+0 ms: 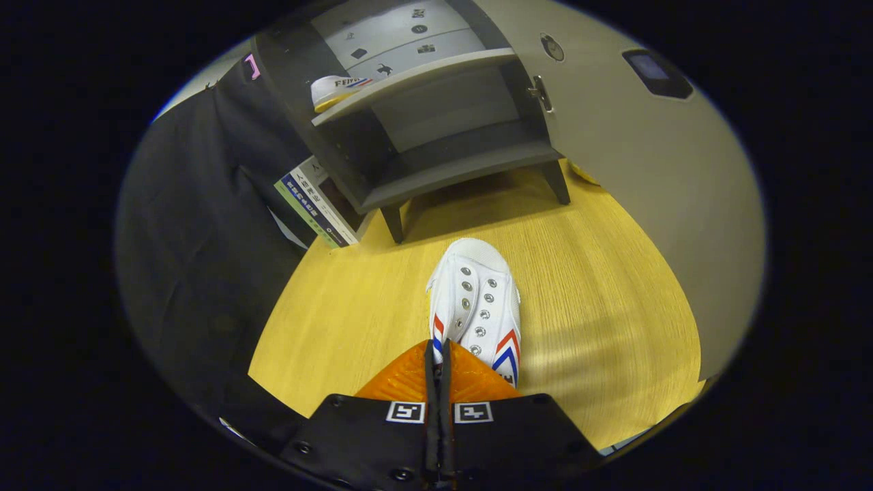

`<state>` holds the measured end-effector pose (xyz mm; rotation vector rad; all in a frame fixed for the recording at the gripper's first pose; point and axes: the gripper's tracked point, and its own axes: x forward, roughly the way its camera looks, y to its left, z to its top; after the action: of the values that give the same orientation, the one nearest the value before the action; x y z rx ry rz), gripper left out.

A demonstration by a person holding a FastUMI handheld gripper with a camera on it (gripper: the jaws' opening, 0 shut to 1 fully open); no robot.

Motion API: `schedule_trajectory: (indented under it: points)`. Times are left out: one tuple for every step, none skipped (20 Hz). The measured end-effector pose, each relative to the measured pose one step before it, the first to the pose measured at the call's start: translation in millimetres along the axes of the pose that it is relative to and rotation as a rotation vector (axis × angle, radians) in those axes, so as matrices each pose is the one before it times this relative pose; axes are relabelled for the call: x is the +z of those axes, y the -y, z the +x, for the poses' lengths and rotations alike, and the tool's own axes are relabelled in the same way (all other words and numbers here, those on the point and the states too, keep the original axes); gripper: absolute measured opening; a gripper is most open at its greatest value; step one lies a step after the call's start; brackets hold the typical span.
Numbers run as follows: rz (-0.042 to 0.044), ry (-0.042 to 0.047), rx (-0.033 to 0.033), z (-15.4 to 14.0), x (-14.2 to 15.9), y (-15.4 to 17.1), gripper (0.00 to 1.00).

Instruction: Open the shoe cabinet door, grab the shoes and put them into the shoe cabinet, then close the shoe cabinet door.

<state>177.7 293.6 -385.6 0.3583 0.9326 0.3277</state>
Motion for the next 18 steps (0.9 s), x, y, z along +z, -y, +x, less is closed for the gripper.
schedule_trajectory:
  points:
    - [0.0124, 0.01941, 0.02341, -1.66, 8.28, -7.19, 0.02]
    - [0.01244, 0.01695, 0.02853, 0.05, 7.92, -8.79, 0.02]
    - [0.01624, 0.02013, 0.02436, -1.09, 8.67, -6.86, 0.02]
    - [0.01572, 0.01663, 0.02034, -1.87, 7.7, -6.99, 0.02]
    - [0.0088, 0.00886, 0.01471, -0.2, 8.83, -6.81, 0.02]
    - [0.00608, 0.01555, 0.01249, 0.21, 8.51, -6.36, 0.02]
    - [-0.00239, 0.01486, 0.01304, -0.02, 9.4, -6.28, 0.02]
    - [-0.00352, 0.01741, 0.0123, 0.34, 10.51, -5.98, 0.02]
    - [-0.00318, 0.01921, 0.01105, 0.06, 10.49, -5.95, 0.02]
    - [-0.00301, 0.01871, 0.01003, -0.1, 10.97, -5.51, 0.02]
    - [-0.00297, 0.02107, 0.01267, 0.59, 11.56, -5.11, 0.02]
    - [-0.00232, 0.02367, 0.01017, 0.85, 11.26, -5.37, 0.02]
    - [-0.00261, 0.01552, 0.00991, 2.63, 11.61, -3.75, 0.02]
    - [0.00412, 0.0226, 0.00694, 0.4, 8.94, -2.76, 0.02]
    - [0.00476, 0.01842, 0.00787, 2.88, 10.78, -3.89, 0.02]
    - [0.0078, 0.01605, 0.00363, 4.53, 11.6, -1.74, 0.02]
    - [0.01128, 0.01572, -0.00082, -0.08, 7.24, 0.49, 0.02]
    - [0.00281, 0.01209, 0.00147, -1.18, 7.31, -0.34, 0.02]
